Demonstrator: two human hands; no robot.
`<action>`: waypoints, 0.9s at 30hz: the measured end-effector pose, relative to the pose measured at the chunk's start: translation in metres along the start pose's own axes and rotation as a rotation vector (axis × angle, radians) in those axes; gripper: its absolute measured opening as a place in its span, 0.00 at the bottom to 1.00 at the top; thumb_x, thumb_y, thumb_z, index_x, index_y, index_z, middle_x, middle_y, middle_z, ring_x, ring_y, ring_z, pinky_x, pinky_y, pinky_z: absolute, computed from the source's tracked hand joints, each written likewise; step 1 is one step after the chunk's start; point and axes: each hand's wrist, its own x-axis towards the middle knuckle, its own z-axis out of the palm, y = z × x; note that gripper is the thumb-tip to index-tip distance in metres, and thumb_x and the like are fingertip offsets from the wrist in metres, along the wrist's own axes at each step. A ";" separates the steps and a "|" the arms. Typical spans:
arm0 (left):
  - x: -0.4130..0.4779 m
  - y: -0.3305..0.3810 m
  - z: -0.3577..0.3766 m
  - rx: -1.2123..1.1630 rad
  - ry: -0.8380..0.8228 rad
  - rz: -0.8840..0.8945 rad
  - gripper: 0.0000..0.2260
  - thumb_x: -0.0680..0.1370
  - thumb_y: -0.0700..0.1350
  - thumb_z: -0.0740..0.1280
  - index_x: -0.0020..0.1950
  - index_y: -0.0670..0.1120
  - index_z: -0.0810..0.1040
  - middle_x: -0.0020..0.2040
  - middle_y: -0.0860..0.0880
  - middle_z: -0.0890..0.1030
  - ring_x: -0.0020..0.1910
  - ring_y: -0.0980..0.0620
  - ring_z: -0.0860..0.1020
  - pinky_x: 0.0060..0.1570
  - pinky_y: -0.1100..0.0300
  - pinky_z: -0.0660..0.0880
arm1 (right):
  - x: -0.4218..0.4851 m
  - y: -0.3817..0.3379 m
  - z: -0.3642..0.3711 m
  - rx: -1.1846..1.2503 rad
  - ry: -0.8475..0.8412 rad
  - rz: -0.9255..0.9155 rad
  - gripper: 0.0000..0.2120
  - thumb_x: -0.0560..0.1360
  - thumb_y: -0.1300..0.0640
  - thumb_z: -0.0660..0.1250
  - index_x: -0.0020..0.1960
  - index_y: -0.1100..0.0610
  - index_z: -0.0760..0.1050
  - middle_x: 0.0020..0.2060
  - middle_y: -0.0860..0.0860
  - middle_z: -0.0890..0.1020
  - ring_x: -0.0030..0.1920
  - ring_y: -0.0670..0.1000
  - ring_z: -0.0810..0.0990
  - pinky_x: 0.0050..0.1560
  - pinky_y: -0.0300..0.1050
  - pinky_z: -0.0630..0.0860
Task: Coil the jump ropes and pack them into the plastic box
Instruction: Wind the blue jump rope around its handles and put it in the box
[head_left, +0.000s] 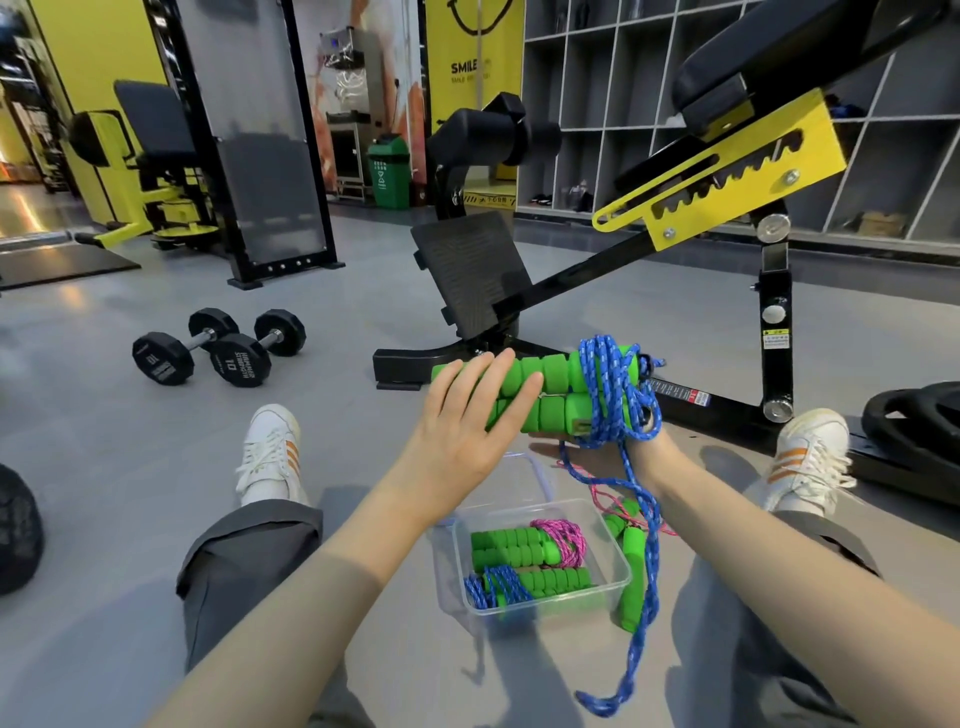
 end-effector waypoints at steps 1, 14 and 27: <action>-0.002 0.001 0.000 0.039 -0.002 0.011 0.18 0.79 0.32 0.59 0.69 0.41 0.68 0.64 0.36 0.69 0.62 0.39 0.72 0.62 0.45 0.69 | -0.004 0.001 0.004 0.016 -0.029 -0.004 0.14 0.60 0.51 0.70 0.38 0.62 0.83 0.37 0.59 0.84 0.37 0.56 0.84 0.36 0.48 0.80; -0.006 -0.015 0.000 0.093 -0.034 -0.072 0.17 0.79 0.31 0.57 0.67 0.40 0.70 0.62 0.36 0.70 0.59 0.38 0.72 0.59 0.44 0.69 | -0.025 0.015 -0.015 0.242 -0.138 0.220 0.31 0.49 0.45 0.83 0.47 0.58 0.83 0.50 0.59 0.83 0.25 0.51 0.79 0.29 0.45 0.81; -0.011 -0.009 0.005 0.094 -0.052 -0.087 0.19 0.77 0.29 0.59 0.67 0.40 0.70 0.60 0.37 0.71 0.58 0.36 0.75 0.57 0.39 0.72 | -0.024 0.021 0.001 -0.495 0.014 0.384 0.10 0.80 0.64 0.57 0.60 0.60 0.70 0.33 0.57 0.77 0.17 0.45 0.61 0.23 0.39 0.75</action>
